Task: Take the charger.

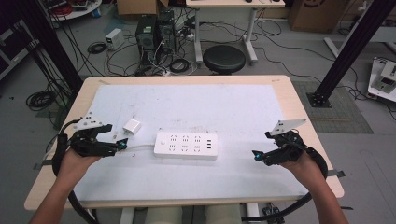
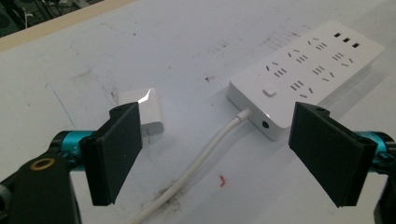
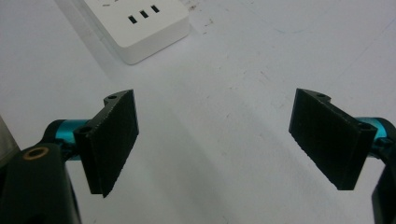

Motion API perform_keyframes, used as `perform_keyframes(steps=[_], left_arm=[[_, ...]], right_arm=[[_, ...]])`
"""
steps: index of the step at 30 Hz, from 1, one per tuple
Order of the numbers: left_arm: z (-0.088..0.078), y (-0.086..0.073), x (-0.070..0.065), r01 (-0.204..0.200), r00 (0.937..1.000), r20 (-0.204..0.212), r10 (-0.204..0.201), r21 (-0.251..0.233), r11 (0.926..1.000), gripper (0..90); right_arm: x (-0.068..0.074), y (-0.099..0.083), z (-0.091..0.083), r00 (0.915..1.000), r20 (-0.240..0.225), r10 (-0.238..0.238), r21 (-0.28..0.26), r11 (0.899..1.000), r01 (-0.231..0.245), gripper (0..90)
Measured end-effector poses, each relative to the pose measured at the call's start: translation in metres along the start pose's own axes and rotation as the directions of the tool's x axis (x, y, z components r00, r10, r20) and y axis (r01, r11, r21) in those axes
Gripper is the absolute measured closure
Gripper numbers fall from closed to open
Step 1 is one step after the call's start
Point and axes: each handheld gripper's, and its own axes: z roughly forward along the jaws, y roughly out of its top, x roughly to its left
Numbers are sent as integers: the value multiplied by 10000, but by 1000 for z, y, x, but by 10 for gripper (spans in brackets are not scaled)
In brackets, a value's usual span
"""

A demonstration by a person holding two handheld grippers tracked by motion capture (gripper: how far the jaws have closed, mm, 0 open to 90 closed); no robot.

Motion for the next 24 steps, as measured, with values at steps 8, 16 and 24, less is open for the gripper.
perform_keyframes(steps=[8,16,24], left_arm=[[4,6,7,423,9990,-126,-428,-437,9982,174],[12,26,22,-117,9999,13,120,-1585,9873,174],[34,33,36,-470,9985,-307,443,-948,9944,170]], right_arm=[[-2,0,-1,10000,-3,54,-217,9997,-54,159],[-4,2,2,9998,-128,133,-180,9997,-135,159],[-2,5,3,9999,-134,58,-77,10000,-59,159]])
